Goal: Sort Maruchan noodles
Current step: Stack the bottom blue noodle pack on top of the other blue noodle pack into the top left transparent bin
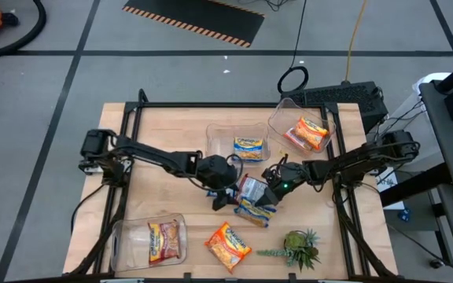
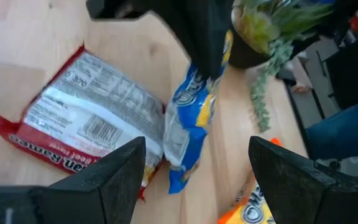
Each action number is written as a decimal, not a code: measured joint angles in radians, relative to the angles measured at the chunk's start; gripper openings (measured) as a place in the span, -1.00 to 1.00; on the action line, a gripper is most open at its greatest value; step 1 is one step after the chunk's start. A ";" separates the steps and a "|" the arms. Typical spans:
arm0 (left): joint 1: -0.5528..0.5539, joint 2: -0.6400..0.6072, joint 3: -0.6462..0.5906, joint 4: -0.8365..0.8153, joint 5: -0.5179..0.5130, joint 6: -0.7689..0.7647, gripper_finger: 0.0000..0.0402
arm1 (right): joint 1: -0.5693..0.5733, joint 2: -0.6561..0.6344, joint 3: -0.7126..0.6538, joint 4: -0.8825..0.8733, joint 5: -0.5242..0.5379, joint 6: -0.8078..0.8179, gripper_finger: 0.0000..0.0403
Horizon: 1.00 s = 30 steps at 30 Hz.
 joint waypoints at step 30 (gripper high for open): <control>-0.060 0.235 0.000 0.334 0.001 0.151 0.32 | 0.000 0.000 0.000 -0.015 0.030 -0.016 -1.00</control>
